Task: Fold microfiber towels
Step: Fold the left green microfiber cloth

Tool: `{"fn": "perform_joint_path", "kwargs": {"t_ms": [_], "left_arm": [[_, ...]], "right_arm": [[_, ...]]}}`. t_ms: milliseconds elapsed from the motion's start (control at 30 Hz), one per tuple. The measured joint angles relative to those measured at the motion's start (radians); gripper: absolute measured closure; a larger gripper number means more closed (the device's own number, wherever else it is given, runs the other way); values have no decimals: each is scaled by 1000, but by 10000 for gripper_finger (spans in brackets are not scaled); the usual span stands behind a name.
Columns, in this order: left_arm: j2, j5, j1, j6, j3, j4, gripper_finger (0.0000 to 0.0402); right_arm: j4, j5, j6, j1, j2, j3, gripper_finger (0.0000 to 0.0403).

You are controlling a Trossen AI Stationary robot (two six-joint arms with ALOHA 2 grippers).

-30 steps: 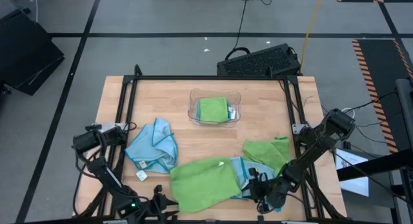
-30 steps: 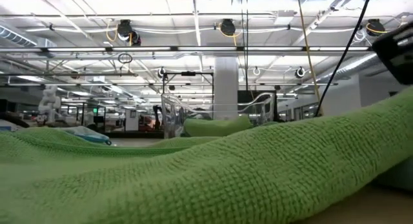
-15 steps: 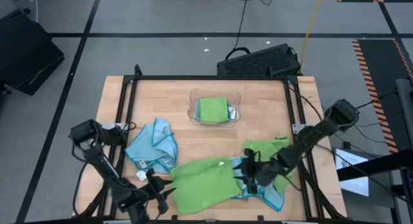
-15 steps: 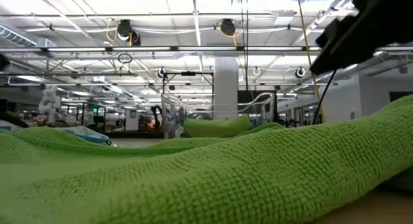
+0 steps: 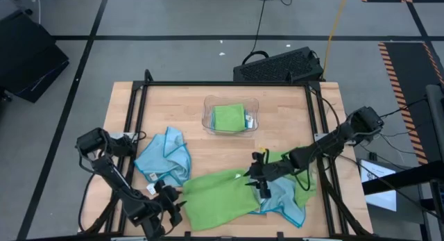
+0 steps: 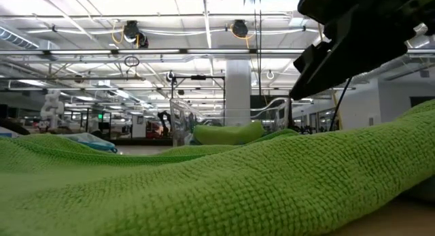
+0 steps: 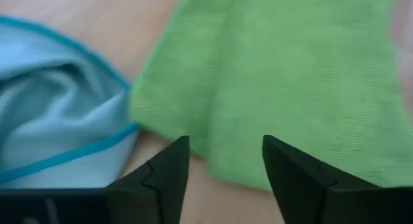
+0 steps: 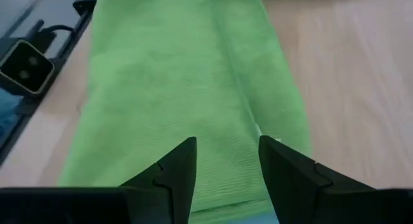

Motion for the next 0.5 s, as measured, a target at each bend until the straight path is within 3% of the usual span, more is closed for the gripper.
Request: {"fn": "perform_joint_path", "kwargs": {"t_ms": [133,267,500], "left_arm": [[0,15,-4,-92,0,-81,160],[0,39,-3,-55,0,-53,137],[-1,72,33,47,-69,79,166]], "right_arm": [[57,-42,-44,-14,0,-27,241],[53,-47,-68,-32,0,-33,241],[98,-46,-106,-45,0,-33,241]]}}
